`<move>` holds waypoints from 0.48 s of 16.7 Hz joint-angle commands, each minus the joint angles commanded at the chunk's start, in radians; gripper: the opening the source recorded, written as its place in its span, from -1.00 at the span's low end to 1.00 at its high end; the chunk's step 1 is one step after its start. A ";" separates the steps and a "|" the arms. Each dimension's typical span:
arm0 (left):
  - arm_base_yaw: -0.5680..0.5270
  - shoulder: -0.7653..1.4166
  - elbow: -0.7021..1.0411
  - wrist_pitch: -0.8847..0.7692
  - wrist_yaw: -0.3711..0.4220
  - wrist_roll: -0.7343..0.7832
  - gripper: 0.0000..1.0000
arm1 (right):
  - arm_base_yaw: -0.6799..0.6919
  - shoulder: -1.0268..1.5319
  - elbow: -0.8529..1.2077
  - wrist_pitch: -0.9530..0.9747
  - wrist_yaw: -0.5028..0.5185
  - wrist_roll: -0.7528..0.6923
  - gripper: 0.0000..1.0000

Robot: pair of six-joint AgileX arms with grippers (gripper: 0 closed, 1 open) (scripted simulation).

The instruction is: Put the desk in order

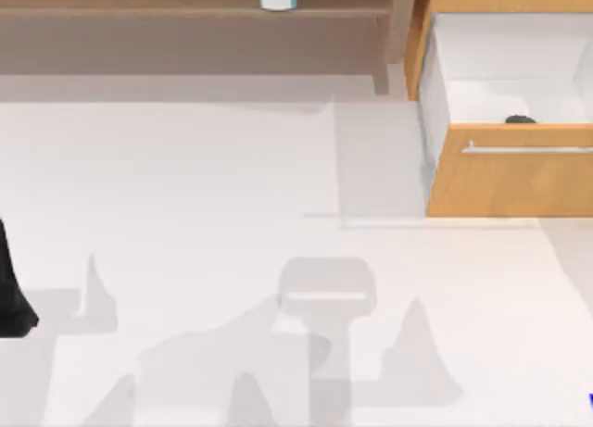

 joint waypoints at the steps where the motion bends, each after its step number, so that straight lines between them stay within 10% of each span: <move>1: 0.000 0.000 0.000 0.000 0.000 0.000 1.00 | 0.005 0.111 0.101 -0.057 0.005 0.021 1.00; 8: 0.000 0.000 0.000 0.000 0.000 0.000 1.00 | 0.020 0.859 0.771 -0.396 0.051 0.118 1.00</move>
